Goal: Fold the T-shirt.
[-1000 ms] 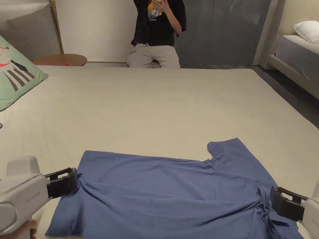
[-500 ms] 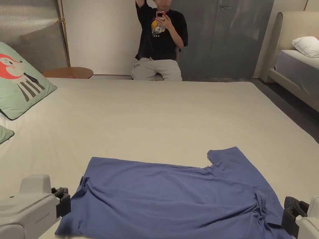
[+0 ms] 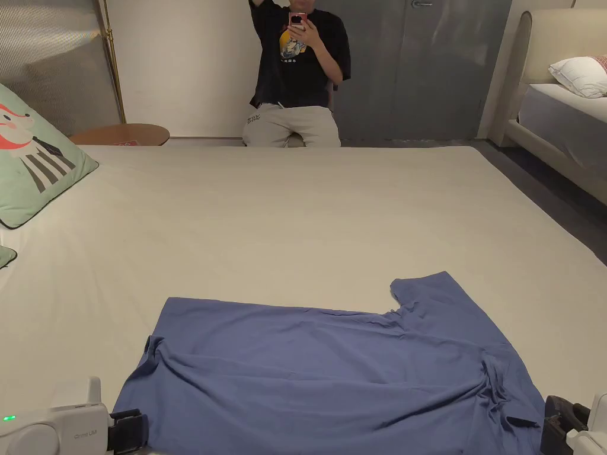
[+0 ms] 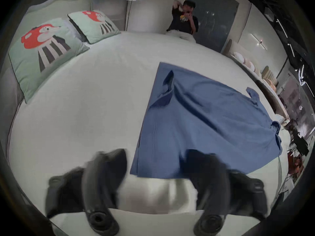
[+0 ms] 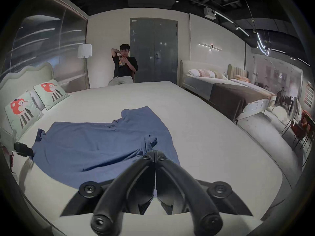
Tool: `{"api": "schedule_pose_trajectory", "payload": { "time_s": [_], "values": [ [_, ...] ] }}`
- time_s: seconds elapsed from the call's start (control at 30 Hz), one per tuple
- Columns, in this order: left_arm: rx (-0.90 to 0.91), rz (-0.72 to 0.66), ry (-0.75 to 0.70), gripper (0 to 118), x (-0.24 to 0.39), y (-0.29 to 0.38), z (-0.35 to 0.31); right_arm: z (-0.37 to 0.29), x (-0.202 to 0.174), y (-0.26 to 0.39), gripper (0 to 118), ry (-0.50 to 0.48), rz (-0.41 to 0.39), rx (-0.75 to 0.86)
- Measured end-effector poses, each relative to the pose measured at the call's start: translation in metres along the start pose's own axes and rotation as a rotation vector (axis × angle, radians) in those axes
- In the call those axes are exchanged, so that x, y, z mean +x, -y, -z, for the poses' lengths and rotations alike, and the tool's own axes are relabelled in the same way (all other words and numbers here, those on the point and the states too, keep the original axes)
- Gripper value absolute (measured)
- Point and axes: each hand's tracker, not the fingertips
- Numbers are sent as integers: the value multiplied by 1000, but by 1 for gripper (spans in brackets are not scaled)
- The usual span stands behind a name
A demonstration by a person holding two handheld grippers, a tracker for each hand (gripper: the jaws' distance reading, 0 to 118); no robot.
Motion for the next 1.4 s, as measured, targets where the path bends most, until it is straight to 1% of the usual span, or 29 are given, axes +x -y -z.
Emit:
{"api": "schedule_pose_trajectory", "payload": {
  "time_s": [0.03, 0.07, 0.1, 0.13, 0.17, 0.2, 0.23, 0.27, 0.3, 0.37, 0.4, 0.43, 0.47, 0.5, 0.53, 0.57, 0.63, 0.8, 0.93, 1.03, 1.1, 1.13, 1.23, 1.33, 1.4],
  "values": [
    [-7, 8, -6, 38, 0, 2, 3, 3, 1, 2, 11, 5, 4, -16],
    [-12, 23, -6, 34, 0, 4, 4, 1, -2, 0, 38, 6, 9, -33],
    [-4, 33, -12, 19, 11, 6, 2, 4, -1, 1, 81, 5, 13, -46],
    [4, 41, -17, 14, 12, 6, 1, 9, 1, 2, 92, 0, 19, -86],
    [7, 33, 5, 10, 11, 4, -1, 15, 3, 4, 100, -5, 26, -125],
    [7, 7, 58, 7, 10, 2, -3, 22, 9, 10, 108, -2, 31, -143],
    [7, -4, 47, 7, 15, 1, -5, 26, 12, 11, 116, 1, 30, -138],
    [12, 13, 34, 6, 18, 1, -8, 30, 15, 12, 114, 8, 32, -149],
    [26, 39, 22, 6, 20, 1, -9, 36, 18, 13, 113, 7, 46, -199],
    [30, 55, 19, 6, 23, 0, -12, 47, 24, 13, 113, 2, 92, -278],
    [31, 55, 21, 6, 23, 1, -13, 54, 27, 15, 110, -5, 106, -310],
    [33, 54, 23, 6, 24, 1, -16, 60, 29, 18, 103, -19, 112, -330],
    [36, 50, 25, 6, 24, 1, -18, 65, 32, 21, 88, -34, 112, -358],
    [38, 45, 26, 6, 23, 1, -19, 68, 32, 23, 58, -44, 109, -381],
    [36, 40, 28, 6, 23, 1, -22, 70, 30, 24, 35, -60, 101, -403],
    [35, 36, 28, 6, 23, 1, -24, 69, 28, 24, 21, -69, 92, -401],
    [38, 32, 32, 6, 21, 2, -31, 53, 20, 18, 12, -77, 86, -387],
    [33, 11, 48, 6, 19, 5, -56, 30, 28, -4, 10, -96, 84, -356],
    [31, 4, 56, 6, 15, 17, -87, -5, 38, -21, 10, -114, 86, -330],
    [19, -16, 48, 6, 6, 37, -109, -33, 44, -22, 10, -124, 99, -332],
    [-2, -41, 42, 6, 0, 56, -120, -51, 49, -17, 10, -128, 98, -350],
    [-19, -53, 42, 6, -3, 67, -124, -45, 58, -7, 10, -132, 97, -365],
    [-65, -85, 33, 6, -13, 100, -129, -60, 65, 11, 10, -130, 96, -412],
    [-96, -94, 4, 6, -18, 125, -126, -69, 65, 34, 9, -89, 75, -460],
    [-99, -110, 2, 6, -21, 135, -121, -65, 68, 43, 9, -75, 86, -477]
  ]
}}
